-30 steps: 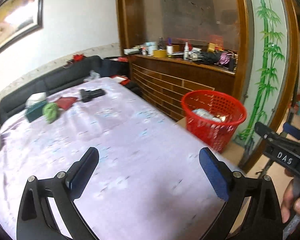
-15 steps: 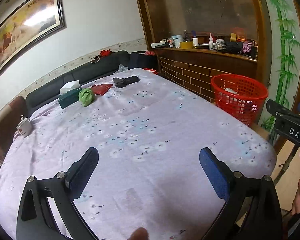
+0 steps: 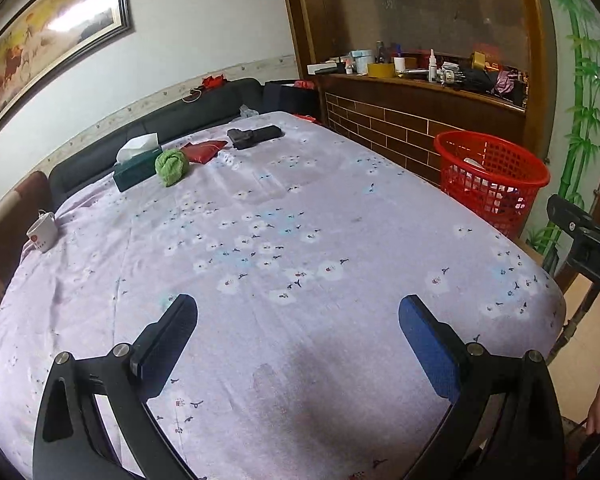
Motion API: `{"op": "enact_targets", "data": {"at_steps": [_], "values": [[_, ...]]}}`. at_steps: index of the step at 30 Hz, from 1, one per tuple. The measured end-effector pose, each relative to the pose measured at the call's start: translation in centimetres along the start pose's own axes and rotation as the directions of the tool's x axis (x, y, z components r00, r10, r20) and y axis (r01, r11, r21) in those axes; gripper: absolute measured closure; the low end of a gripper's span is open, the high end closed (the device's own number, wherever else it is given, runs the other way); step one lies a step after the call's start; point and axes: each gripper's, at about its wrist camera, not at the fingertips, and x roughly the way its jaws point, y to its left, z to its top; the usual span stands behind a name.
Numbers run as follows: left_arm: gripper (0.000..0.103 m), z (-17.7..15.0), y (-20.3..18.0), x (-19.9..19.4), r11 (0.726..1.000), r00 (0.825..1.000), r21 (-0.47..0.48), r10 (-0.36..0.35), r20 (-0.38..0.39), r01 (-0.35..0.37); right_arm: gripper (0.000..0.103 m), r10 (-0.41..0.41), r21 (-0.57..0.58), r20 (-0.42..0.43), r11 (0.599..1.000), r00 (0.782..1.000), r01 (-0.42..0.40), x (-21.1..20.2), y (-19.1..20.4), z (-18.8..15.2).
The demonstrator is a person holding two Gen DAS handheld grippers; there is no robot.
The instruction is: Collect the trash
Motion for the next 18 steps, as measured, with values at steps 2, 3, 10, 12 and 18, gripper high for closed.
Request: {"op": "enact_targets", "data": {"at_steps": [2,3,10,12,18], "values": [[0.003,-0.01,0.07,-0.02,1.000,1.000,-0.005,-0.003,-0.002,0.003,0.004,-0.002,0.001,-0.001,1.000,1.000,0.002,0.06,0.00,-0.08],[0.003,-0.03,0.13,-0.03,1.000,1.000,-0.009,-0.005,-0.002,0.004,0.004,-0.002,0.002,-0.003,1.000,1.000,0.002,0.06,-0.02,-0.05],[0.003,-0.06,0.18,0.16,1.000,1.000,-0.007,-0.017,-0.012,0.017,0.004,0.002,0.000,-0.004,1.000,1.000,-0.002,0.07,0.02,-0.08],[0.003,-0.10,0.14,0.16,1.000,1.000,-0.005,-0.020,-0.012,0.020,0.004,0.002,-0.007,-0.005,1.000,1.000,-0.002,0.07,0.17,-0.14],[0.003,-0.16,0.21,0.21,0.999,0.999,-0.013,-0.030,-0.012,0.030,0.004,0.002,-0.009,-0.006,1.000,1.000,-0.002,0.14,0.43,-0.15]]}}
